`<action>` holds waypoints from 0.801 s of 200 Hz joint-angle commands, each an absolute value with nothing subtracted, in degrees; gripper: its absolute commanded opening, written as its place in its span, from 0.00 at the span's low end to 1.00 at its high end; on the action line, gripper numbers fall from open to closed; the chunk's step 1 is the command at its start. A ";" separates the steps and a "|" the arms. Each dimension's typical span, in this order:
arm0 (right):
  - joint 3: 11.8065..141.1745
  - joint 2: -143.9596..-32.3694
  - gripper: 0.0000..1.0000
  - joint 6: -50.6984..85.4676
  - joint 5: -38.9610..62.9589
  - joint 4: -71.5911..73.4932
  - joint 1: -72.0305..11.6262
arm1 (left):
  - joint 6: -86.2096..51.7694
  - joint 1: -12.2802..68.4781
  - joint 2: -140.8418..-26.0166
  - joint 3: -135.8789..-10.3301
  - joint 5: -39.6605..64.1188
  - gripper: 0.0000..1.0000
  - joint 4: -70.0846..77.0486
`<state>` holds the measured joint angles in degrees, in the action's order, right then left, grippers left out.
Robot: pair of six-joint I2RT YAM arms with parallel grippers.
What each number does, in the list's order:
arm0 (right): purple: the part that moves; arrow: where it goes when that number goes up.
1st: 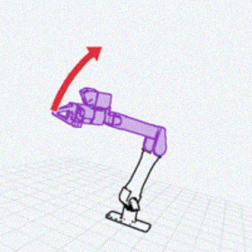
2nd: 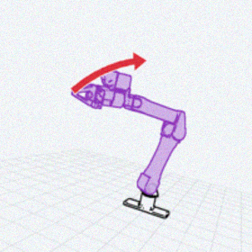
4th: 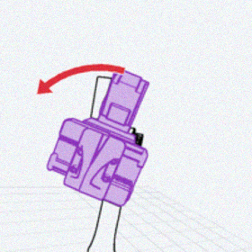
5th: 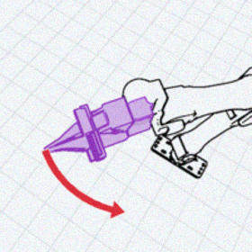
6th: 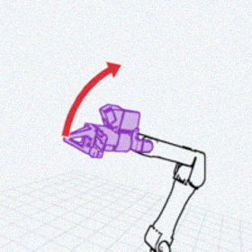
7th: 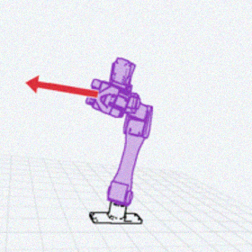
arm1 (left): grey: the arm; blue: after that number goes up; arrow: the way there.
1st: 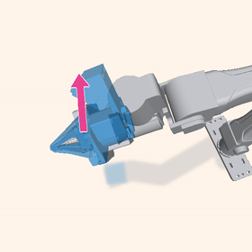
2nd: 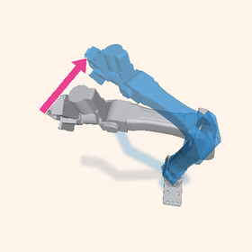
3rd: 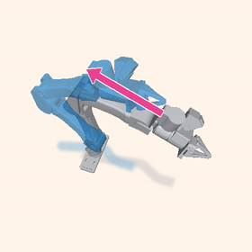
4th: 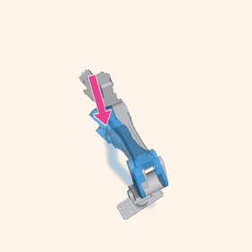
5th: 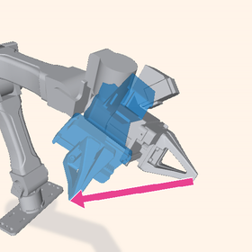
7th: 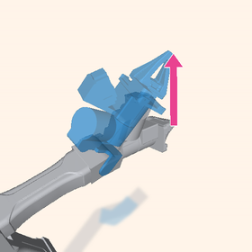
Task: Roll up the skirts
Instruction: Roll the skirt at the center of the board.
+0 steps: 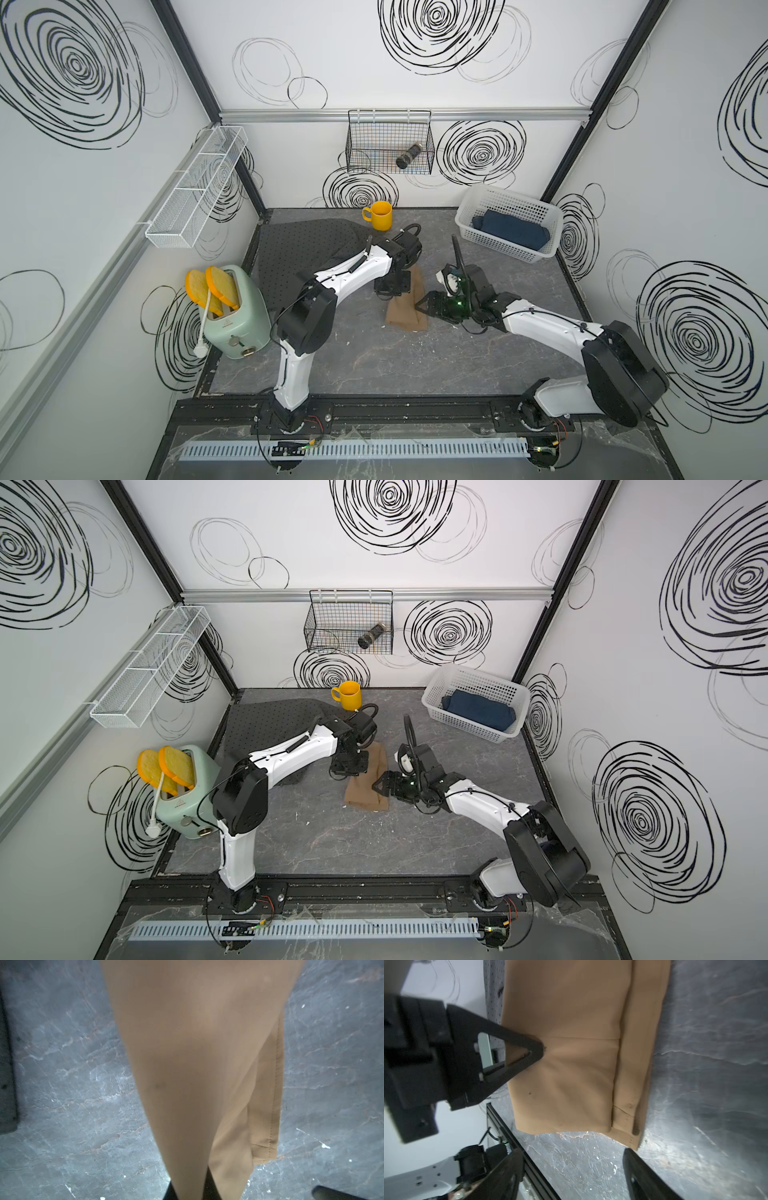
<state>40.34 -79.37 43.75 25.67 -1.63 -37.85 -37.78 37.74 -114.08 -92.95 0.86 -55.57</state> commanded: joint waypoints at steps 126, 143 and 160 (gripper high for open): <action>50.35 -93.40 0.85 35.35 -16.87 -3.98 -57.91 | -47.09 39.81 -116.63 -94.65 12.68 0.00 -54.01; 48.36 -91.40 0.84 37.22 -13.82 -3.81 -57.68 | -45.75 39.75 -116.14 -95.53 10.52 0.00 -54.55; 43.90 -85.42 0.85 39.73 -5.58 -1.88 -56.09 | -43.86 38.91 -114.85 -94.52 10.54 0.00 -53.06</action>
